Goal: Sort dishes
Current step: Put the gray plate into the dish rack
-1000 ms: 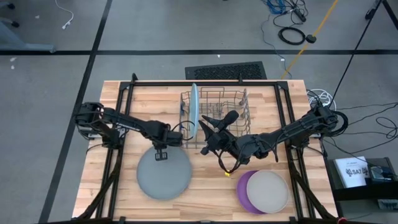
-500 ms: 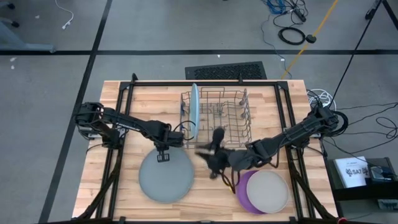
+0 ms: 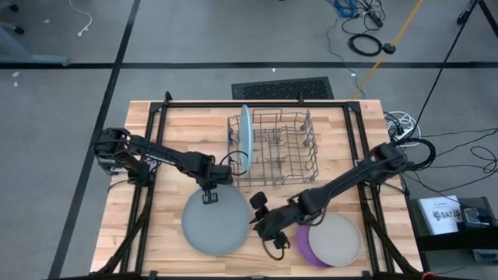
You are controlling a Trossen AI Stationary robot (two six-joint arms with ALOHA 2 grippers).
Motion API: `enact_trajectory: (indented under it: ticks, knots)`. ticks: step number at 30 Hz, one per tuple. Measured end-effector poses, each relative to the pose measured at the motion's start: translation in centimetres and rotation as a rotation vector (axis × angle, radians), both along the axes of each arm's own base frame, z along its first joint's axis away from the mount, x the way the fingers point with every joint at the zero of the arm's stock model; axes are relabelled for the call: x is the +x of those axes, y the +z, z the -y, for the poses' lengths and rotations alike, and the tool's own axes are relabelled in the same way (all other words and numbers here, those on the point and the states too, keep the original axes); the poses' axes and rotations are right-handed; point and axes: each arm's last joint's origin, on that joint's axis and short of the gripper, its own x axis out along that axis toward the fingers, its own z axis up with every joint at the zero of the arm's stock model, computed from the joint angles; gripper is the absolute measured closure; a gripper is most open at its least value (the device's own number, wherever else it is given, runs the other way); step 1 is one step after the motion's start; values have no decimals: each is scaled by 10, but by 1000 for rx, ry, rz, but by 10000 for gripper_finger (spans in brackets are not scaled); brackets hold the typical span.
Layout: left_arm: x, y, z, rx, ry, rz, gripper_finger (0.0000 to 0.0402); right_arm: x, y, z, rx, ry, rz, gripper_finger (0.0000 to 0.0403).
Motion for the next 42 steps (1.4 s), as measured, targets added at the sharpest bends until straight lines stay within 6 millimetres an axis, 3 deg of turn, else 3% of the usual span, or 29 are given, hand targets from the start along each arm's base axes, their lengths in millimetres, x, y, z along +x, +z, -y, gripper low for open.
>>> enact_trajectory:
  ticks: [11,17,23,42]
  knots:
    - [-1,-1,1,-1,13,-4,400,15,-50,-10,-58,142,-47,307]
    - [1,-1,1,-3,14,19,400,22,-49,-13,-56,139,45,307]
    - [1,-1,1,-3,14,19,400,21,-50,-13,-17,185,15,307]
    - [2,-1,0,8,10,21,400,30,-75,-9,-55,166,4,307]
